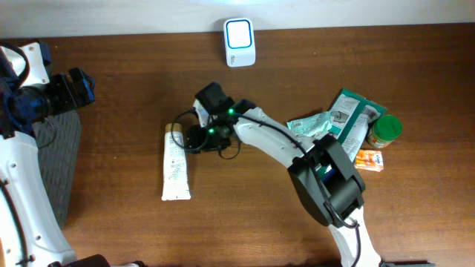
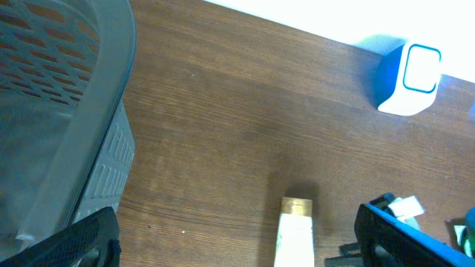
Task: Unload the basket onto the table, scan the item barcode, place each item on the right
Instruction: 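Reach right gripper to white tube and grasp it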
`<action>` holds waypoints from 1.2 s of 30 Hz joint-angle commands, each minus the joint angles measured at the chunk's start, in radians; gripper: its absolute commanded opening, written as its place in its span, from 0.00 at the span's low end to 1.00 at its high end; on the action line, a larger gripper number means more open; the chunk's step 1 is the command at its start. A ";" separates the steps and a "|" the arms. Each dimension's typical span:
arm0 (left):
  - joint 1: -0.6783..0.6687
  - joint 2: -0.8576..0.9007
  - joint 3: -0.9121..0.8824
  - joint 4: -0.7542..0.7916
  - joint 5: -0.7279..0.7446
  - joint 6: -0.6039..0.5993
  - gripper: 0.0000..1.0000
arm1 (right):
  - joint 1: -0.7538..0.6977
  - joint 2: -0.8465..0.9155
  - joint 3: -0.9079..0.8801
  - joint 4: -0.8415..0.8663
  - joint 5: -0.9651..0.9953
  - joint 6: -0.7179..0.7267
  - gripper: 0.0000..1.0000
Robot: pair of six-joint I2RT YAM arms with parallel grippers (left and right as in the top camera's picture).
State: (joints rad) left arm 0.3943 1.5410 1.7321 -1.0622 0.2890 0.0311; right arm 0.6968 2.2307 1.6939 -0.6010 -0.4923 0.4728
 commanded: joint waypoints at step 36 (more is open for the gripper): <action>0.003 -0.012 0.011 0.002 0.011 0.015 0.99 | -0.200 0.025 0.213 -0.582 0.081 -0.755 0.61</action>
State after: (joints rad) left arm 0.3943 1.5410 1.7321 -1.0618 0.2886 0.0311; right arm 0.5213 2.2230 1.8965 -1.1767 -0.3672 -0.1024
